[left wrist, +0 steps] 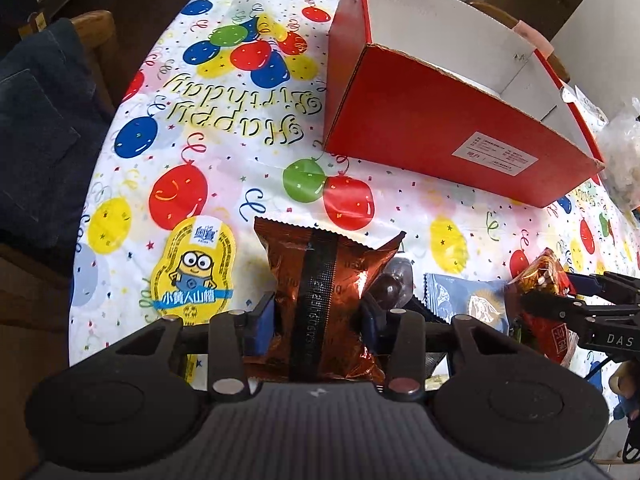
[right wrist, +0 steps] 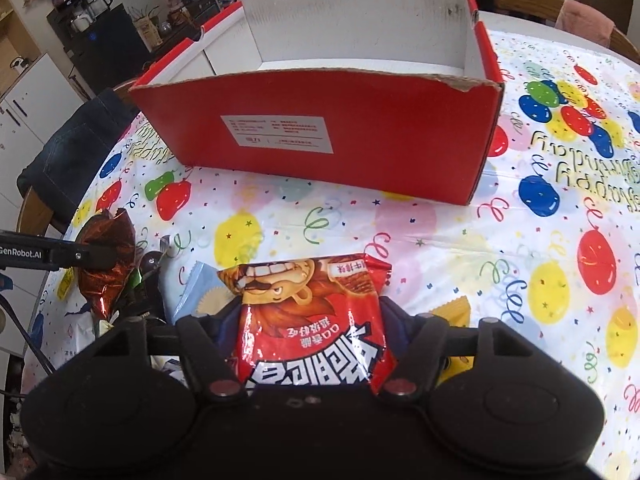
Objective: Organize snacks
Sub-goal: 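Carry both packets over the red box with both tools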
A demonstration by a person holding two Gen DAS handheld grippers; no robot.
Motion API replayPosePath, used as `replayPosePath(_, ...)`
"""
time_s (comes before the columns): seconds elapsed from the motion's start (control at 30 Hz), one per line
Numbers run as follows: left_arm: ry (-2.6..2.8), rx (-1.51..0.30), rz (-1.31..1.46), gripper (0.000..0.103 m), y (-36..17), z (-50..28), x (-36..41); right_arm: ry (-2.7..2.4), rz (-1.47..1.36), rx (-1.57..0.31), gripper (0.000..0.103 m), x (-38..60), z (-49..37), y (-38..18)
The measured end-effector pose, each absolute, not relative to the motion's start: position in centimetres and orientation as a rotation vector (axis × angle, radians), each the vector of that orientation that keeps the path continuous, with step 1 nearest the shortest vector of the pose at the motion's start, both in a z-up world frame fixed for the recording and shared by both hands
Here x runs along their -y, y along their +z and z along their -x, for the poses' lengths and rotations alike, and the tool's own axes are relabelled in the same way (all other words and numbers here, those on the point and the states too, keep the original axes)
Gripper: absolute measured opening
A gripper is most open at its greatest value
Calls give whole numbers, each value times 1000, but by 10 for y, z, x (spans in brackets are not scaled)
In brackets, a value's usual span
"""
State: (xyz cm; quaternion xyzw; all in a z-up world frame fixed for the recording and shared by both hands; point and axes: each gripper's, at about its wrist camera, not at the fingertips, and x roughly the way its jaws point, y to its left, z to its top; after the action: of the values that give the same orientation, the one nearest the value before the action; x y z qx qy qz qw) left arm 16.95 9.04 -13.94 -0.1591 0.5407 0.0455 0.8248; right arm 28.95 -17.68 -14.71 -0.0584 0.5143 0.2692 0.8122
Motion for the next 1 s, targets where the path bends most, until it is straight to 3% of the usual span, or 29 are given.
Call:
replayPosePath(0.57, 82, -1007, 308, 41, -61, -151, -71, 559, 31, -919, 68, 192, -273, -68)
replayPosePath(1.0, 44, -919, 245, 41, -3, -200, -48, 558, 84, -786, 68, 168, -322, -14)
